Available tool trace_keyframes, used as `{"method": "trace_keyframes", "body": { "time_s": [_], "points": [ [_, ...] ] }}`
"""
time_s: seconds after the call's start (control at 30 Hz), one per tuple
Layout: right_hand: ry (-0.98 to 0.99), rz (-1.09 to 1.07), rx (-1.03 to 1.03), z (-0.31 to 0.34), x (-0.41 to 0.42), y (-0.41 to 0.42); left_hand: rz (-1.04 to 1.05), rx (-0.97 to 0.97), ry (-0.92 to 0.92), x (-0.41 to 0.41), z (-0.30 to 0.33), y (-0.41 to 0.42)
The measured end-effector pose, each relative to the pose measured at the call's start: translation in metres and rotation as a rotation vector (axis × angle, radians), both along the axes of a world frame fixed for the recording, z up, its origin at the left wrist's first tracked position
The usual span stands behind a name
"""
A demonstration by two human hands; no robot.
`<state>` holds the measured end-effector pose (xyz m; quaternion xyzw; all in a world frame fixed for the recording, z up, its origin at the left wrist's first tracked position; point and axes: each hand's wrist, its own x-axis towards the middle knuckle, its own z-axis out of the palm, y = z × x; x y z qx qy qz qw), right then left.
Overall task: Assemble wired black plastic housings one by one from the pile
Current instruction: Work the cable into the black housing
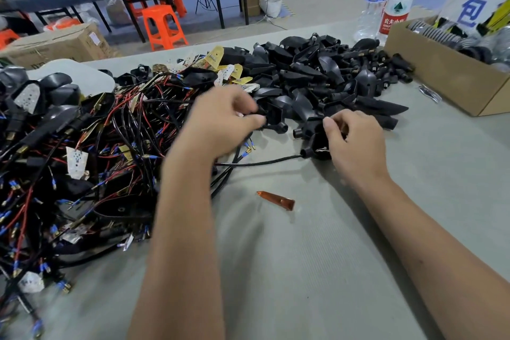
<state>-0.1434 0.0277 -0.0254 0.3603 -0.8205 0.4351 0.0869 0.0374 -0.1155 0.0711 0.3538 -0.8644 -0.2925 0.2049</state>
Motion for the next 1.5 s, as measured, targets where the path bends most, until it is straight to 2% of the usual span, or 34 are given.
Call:
{"method": "trace_keyframes", "body": {
  "time_s": [0.17, 0.37, 0.5, 0.73, 0.87, 1.13, 1.27, 1.4, 1.5],
  "points": [
    [-0.084, 0.196, -0.102, 0.007, 0.004, 0.003, -0.275, 0.047, -0.135, -0.056, -0.052, 0.032],
    [-0.198, 0.373, -0.071, 0.01, 0.003, 0.006, -0.203, 0.13, 0.013, -0.048, -0.066, 0.019],
    [-0.174, 0.494, -0.002, 0.007, -0.001, 0.006, -0.179, 0.144, 0.073, -0.037, -0.069, 0.01],
    [-0.172, 0.503, -0.105, 0.004, -0.002, 0.003, -0.265, 0.14, 0.095, -0.038, -0.07, 0.014],
    [-0.187, 0.487, -0.07, 0.002, -0.004, 0.003, -0.245, 0.345, 0.136, -0.045, -0.072, 0.02],
    [-0.217, 0.329, -0.272, 0.004, 0.002, 0.005, -0.214, 0.469, 0.278, -0.05, -0.073, 0.021],
    [-0.356, 0.32, -0.352, 0.001, 0.003, 0.003, -0.243, 0.437, 0.296, -0.051, -0.077, 0.018],
    [-0.572, 0.504, -0.326, 0.002, -0.004, 0.003, -0.28, 0.396, 0.298, -0.051, -0.078, 0.016],
    [-0.676, 0.57, -0.34, 0.003, -0.009, 0.004, -0.29, 0.478, 0.282, -0.051, -0.078, 0.017]
  ]
}}
